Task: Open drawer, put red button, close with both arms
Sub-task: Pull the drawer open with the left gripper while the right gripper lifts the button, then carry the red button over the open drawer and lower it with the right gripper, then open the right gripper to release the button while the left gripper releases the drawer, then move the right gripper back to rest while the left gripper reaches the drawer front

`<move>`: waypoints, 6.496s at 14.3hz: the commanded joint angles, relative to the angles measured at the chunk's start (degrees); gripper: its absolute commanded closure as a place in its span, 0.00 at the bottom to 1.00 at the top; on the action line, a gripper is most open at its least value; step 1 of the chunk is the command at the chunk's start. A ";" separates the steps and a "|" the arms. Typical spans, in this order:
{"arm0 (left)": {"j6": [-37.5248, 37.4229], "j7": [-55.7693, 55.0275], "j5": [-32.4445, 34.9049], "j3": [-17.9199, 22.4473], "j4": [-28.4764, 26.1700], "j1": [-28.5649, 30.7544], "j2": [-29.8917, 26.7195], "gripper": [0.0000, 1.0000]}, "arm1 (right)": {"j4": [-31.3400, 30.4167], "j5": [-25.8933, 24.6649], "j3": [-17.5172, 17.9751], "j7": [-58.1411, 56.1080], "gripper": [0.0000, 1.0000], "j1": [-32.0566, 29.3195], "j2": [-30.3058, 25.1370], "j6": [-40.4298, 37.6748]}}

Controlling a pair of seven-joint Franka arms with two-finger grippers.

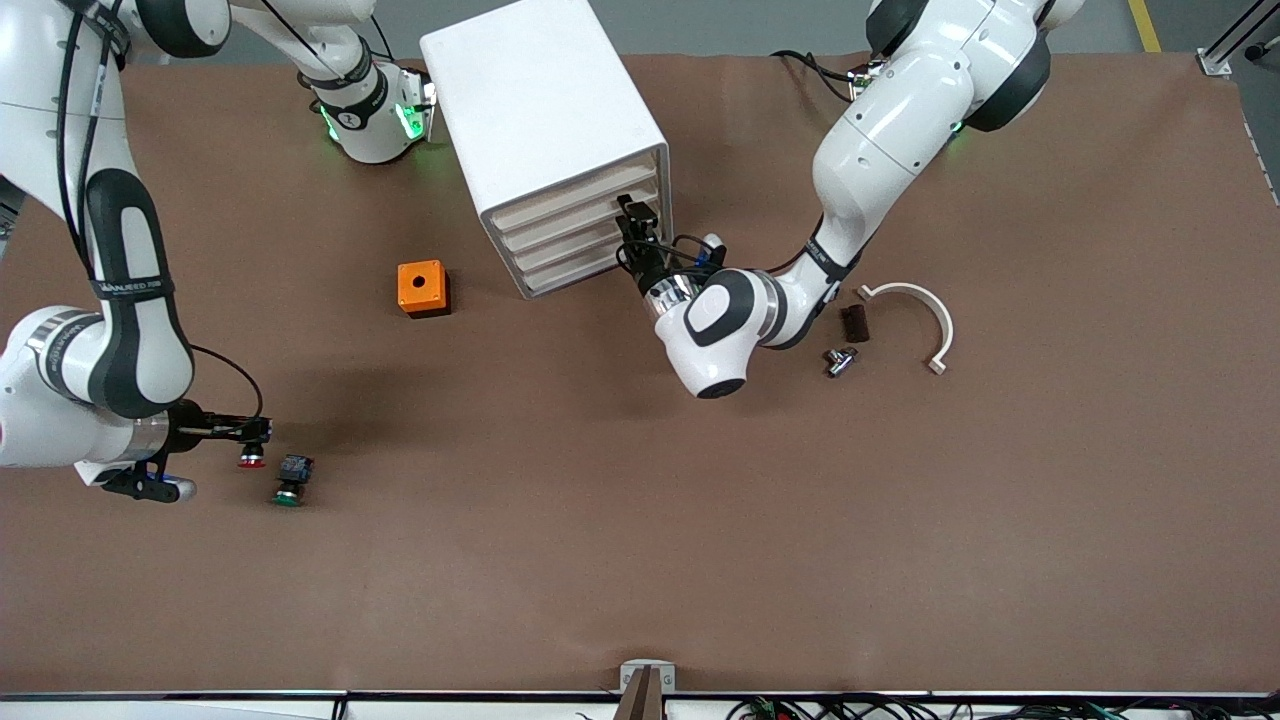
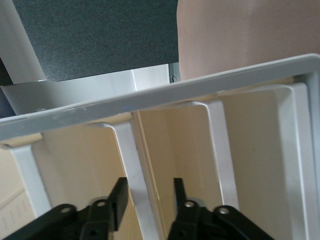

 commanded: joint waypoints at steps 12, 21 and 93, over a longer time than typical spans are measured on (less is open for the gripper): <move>-1.03 -1.34 -1.03 -0.01 -0.40 -1.03 0.44 0.90 | -0.56 19.76 0.55 11.33 1.00 1.24 -5.30 -18.29; -0.77 -1.17 -0.77 0.70 0.30 6.61 0.26 0.85 | -0.47 21.63 0.47 36.28 1.00 11.51 -11.88 -20.68; 30.78 57.46 53.38 0.35 -5.58 -4.44 -21.45 0.00 | -2.58 -11.86 -0.41 14.11 0.00 11.27 -28.41 -14.26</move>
